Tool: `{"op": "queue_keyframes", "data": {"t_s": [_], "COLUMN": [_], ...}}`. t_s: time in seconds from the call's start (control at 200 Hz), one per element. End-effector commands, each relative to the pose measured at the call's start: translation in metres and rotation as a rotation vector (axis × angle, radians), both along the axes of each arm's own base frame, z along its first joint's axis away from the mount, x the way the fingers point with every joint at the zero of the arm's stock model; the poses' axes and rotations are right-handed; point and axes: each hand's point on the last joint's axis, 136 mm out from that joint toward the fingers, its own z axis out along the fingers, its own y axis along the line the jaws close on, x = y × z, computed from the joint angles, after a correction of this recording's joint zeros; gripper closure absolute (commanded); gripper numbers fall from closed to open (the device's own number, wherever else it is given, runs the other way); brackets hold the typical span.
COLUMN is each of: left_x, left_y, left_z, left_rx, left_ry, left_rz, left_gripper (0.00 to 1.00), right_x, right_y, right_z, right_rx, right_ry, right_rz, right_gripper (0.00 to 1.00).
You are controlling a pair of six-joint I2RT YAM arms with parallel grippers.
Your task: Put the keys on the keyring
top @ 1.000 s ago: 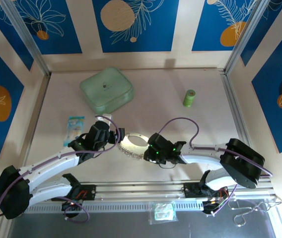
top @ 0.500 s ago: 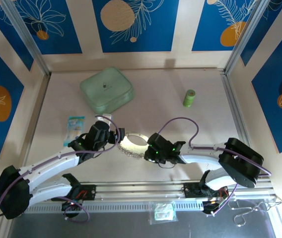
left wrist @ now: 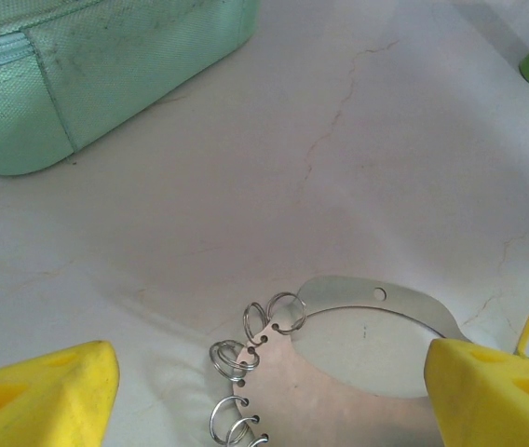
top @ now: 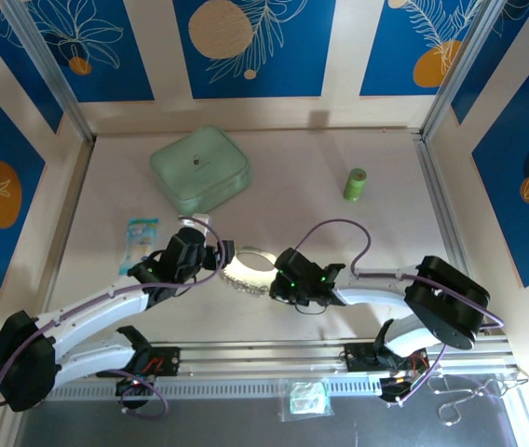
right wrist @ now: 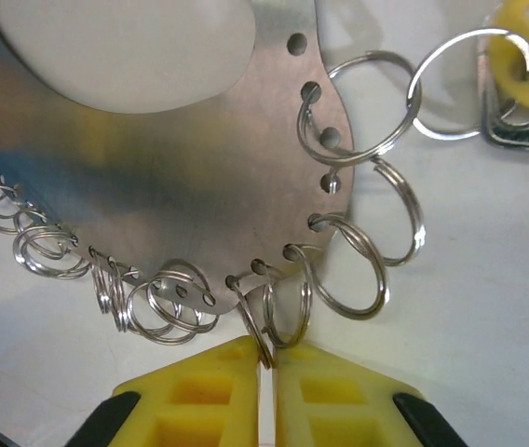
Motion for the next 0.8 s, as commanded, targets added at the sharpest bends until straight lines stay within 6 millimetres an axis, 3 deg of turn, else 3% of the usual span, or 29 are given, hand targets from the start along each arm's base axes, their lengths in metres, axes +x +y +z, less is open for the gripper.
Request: {"op": "queue_keyframes", "data": {"t_s": [0.0,0.165,0.475,0.61,0.795], "left_x": [0.004,0.004,0.003,0.004,0.005], "left_y": [0.005,0.006,0.007,0.007,0.006], "left_z": [0.008,0.010,0.011,0.011,0.011], "left_rx": [0.002,0.005,0.010,0.015,0.024], "left_ry": [-0.038,-0.043,-0.047,-0.053,-0.051], "left_rz": [0.018,0.018,0.019,0.019,0.015], "left_gripper": [0.16,0.16,0.16,0.16,0.17], "right_x": [0.009,-0.001,-0.031,-0.031,-0.016], "right_y": [0.001,-0.010,-0.036,-0.043,-0.031], "right_z": [0.007,0.011,0.018,0.022,0.021], "right_rx": [-0.010,-0.075,-0.218,-0.280,-0.265], "right_ry": [-0.032,-0.024,0.075,0.100,0.104], "right_rz": [-0.016,0.028,0.239,0.321,0.379], "right_gripper": [0.93,1.00,1.00,1.00,1.00]}}
